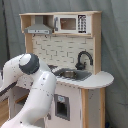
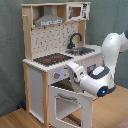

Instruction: Play with the kitchen

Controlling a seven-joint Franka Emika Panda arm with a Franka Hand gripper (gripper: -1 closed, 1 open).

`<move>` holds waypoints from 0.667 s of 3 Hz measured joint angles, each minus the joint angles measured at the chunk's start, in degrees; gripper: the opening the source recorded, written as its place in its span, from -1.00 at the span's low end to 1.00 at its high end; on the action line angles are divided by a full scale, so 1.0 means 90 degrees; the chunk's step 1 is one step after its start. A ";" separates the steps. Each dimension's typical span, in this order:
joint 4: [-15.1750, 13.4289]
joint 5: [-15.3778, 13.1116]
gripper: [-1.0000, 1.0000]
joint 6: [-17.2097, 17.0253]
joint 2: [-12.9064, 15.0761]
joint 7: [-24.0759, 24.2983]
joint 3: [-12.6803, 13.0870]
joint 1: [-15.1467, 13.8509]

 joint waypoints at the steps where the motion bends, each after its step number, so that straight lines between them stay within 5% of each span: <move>1: 0.0000 0.0129 1.00 -0.0287 0.0009 -0.0079 0.0617 0.0047; 2: -0.0259 0.0650 1.00 -0.0430 0.0111 -0.0119 0.0797 0.0198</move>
